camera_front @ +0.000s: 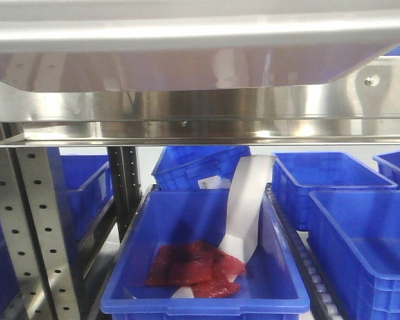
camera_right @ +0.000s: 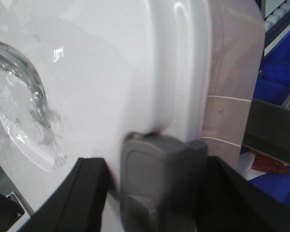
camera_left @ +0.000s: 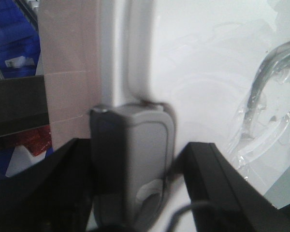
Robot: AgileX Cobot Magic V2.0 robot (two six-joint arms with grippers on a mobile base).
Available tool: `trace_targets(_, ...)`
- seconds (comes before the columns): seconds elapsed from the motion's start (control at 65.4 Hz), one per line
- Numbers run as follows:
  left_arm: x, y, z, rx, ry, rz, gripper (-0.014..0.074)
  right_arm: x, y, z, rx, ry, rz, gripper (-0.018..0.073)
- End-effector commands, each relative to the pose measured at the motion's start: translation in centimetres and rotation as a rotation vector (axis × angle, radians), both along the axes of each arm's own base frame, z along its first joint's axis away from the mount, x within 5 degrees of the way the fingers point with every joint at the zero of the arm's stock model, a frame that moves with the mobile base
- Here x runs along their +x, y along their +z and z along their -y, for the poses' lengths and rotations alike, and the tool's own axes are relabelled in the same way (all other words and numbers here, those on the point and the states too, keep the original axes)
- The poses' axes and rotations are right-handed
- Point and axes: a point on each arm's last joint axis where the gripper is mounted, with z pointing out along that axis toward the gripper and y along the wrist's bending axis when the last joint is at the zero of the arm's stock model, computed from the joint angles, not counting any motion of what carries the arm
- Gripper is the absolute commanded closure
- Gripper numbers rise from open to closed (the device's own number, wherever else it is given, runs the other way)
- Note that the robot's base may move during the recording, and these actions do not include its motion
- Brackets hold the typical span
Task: Grab white bin and place on right shelf
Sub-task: 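Raise the bin with both grippers above the metal shelf edge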
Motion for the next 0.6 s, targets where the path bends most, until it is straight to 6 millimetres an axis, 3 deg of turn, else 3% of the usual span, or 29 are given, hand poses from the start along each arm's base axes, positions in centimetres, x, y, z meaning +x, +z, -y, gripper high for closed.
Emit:
trace_targets(0.0, -1.05, 2.14, 1.09, -0.174, -0.111, 0.032, 0.0356, -1.04, 1.90, -0.97, 0.145, 0.100, 0.042, 0.0162)
trace_targets(0.581, -1.05, 2.14, 1.09, -0.174, -0.111, 0.032, 0.0356, -1.04, 1.90, -0.97, 0.145, 0.100, 0.042, 0.0162)
